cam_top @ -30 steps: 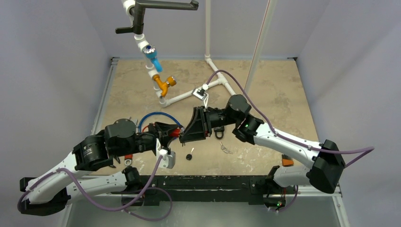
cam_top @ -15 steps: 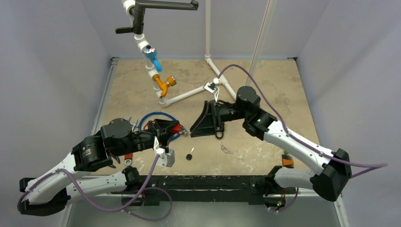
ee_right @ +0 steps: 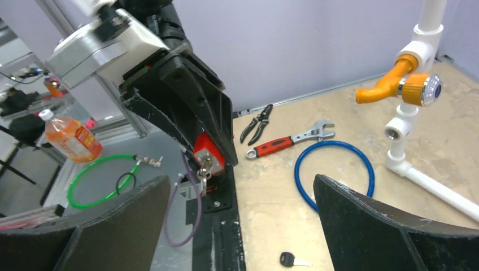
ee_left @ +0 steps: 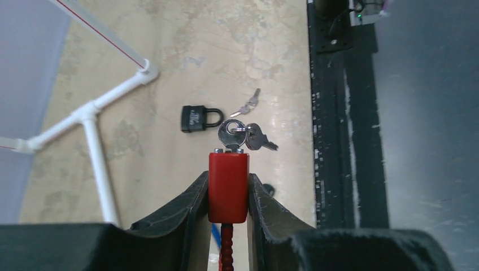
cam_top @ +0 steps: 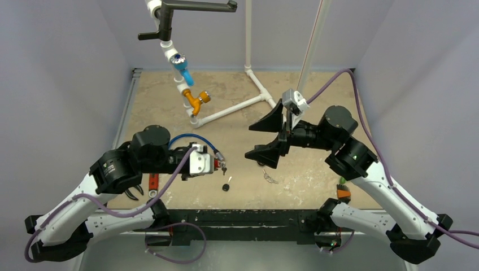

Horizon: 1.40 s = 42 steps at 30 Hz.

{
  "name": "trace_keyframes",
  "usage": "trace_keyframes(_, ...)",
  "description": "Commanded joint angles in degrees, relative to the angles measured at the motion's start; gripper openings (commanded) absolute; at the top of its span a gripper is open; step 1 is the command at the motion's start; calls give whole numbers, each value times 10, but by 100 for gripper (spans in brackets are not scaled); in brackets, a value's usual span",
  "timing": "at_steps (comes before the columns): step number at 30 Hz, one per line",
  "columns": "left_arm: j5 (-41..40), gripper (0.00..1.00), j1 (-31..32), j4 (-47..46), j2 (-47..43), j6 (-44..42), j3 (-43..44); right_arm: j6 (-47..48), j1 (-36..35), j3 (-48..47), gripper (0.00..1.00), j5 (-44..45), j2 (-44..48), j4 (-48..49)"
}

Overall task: Unlock with the key
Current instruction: Unlock the lock.

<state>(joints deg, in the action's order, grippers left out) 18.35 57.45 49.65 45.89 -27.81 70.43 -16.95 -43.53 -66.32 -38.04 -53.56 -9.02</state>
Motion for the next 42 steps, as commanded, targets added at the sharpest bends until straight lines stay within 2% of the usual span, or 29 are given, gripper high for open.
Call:
trace_keyframes(1, 159, 0, -55, 35, 46, 139, 50, 122, -61, -38, 99, 80, -13, -54)
trace_keyframes(4, 198, 0, -69, 34, 68, 150, 56, 154, -126, -38, 99, 133, -18, -58)
trace_keyframes(6, 209, 0, -72, 28, 73, 150, 57, 157, -140, -35, 98, 141, -23, -55)
trace_keyframes(10, 213, 0, -73, 16, 76, 153, 54, 150, -157, -19, 87, 130, -29, -27)
trace_keyframes(13, 207, 0, -73, 15, 76, 149, 56, 151, -172, -23, 87, 132, -44, -28)
trace_keyframes(24, 190, 0, -74, 11, 73, 132, 64, 146, -195, -43, 59, 112, -99, -40)
trace_keyframes(27, 190, 0, -75, 9, 72, 134, 63, 143, -196, -41, 55, 110, -97, -38)
trace_keyframes(29, 190, 0, -75, 5, 72, 136, 62, 144, -197, -41, 45, 109, -98, -40)
trace_keyframes(36, 178, 0, -76, -4, 73, 141, 57, 146, -201, -46, 0, 111, -110, -59)
trace_keyframes(40, 151, 0, -76, -11, 75, 141, 50, 151, -203, -45, 0, 111, -109, -61)
trace_keyframes(41, 142, 5, -76, -11, 75, 142, 48, 151, -204, -45, 0, 111, -109, -62)
trace_keyframes(42, 134, 18, -76, -11, 76, 143, 47, 152, -205, -45, 0, 111, -109, -62)
